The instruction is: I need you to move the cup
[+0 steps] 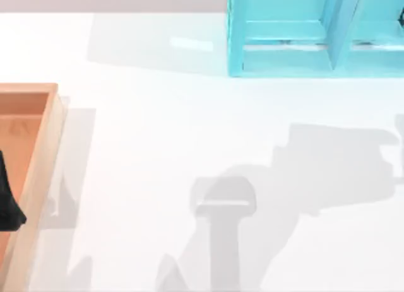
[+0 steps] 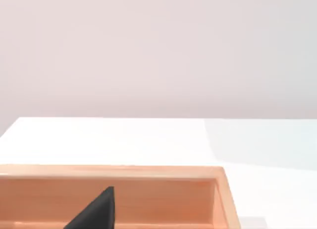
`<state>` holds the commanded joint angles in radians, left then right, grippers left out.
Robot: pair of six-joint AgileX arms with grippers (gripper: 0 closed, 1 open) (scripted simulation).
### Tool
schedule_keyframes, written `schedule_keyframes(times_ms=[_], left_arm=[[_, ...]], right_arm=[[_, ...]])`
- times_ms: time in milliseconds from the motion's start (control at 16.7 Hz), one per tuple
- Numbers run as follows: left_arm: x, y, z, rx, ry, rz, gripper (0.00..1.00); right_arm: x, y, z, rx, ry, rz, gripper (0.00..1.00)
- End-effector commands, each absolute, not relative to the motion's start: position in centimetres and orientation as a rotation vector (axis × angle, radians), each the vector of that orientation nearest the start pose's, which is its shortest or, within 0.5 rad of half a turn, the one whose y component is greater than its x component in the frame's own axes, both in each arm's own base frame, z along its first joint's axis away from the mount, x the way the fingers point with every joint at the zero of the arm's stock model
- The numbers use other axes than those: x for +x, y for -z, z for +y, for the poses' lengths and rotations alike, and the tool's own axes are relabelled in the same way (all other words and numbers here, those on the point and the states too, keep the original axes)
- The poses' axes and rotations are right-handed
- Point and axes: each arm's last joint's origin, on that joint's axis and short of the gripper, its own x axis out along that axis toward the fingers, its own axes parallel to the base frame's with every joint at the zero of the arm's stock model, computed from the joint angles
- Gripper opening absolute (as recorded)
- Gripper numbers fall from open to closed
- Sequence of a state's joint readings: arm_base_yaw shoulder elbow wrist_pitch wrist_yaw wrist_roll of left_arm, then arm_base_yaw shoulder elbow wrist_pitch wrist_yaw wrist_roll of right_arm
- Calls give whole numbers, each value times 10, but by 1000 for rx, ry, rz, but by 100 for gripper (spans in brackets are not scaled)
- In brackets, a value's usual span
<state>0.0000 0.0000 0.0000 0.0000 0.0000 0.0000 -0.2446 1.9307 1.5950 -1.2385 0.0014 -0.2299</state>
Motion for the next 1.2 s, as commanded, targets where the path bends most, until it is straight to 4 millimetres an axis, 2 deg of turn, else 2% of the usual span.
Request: schedule_keyframes(times_ms=[420,540,720,1200], left_arm=[[106,-160,-1,0,0,0,100],[106,-160,-1,0,0,0,100],[106,-160,-1,0,0,0,100],[106,-160,-1,0,0,0,100]], right_arm=[[360,-144,-87,6,9,1565,100],[359,-136,-87,8,8,1571,100],[359,-136,-87,8,8,1571,100],[359,-136,-87,8,8,1571,40]])
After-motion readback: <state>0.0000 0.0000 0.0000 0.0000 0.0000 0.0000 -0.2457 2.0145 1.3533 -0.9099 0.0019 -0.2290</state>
